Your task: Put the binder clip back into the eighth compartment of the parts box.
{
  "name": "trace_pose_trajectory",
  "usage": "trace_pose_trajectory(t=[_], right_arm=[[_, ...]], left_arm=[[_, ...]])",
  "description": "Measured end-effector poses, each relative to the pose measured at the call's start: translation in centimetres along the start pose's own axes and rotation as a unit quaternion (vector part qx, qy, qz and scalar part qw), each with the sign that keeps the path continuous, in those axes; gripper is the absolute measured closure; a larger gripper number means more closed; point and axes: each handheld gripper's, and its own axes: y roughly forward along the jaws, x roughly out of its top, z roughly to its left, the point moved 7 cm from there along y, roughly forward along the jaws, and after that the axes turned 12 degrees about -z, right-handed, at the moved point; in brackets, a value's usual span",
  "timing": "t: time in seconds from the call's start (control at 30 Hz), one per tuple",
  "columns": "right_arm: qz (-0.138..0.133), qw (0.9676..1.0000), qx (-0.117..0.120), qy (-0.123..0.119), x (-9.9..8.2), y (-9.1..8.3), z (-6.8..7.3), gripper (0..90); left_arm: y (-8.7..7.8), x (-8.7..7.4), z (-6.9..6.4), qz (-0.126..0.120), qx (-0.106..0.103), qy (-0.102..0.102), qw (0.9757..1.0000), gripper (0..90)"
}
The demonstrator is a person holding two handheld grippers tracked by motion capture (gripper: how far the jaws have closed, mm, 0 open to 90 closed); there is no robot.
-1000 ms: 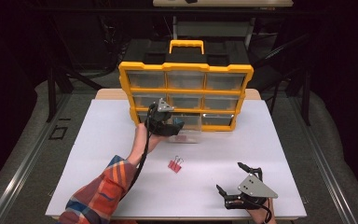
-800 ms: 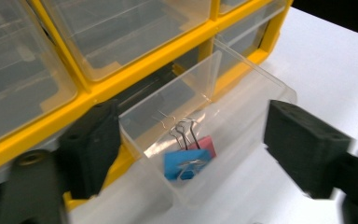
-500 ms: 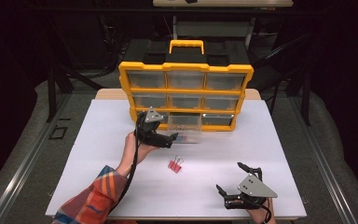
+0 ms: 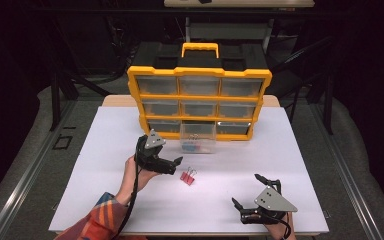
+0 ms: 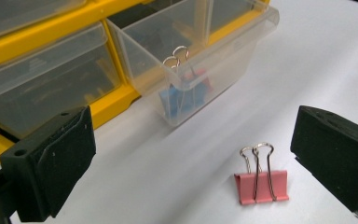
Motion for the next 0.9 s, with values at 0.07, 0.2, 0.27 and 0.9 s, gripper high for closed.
trace_pose_trajectory(t=[0.07, 0.2, 0.27, 0.9], right_arm=[[0.001, 1.0000, 0.000, 0.000, 0.0, 0.0, 0.0, 0.1], [0.001, 1.0000, -0.002, 0.000, 0.0, 0.0, -0.1, 0.1], [0.001, 1.0000, -0.003, 0.000, 0.0, 0.0, -0.1, 0.1], [-0.001, 1.0000, -0.001, -0.001, 0.0, -0.1, -0.2, 0.1]], left_arm=[[-0.1, -0.4, -0.2, 0.001, -0.002, -0.002, 1.0000, 0.0], [-0.1, -1.3, -0.6, 0.003, -0.004, -0.005, 1.0000, 0.0], [-0.1, -1.8, -1.0, 0.006, -0.009, -0.009, 0.9999, 0.0], [1.2, -4.3, -3.5, 0.031, -0.031, 0.002, 0.9991, 0.0]])
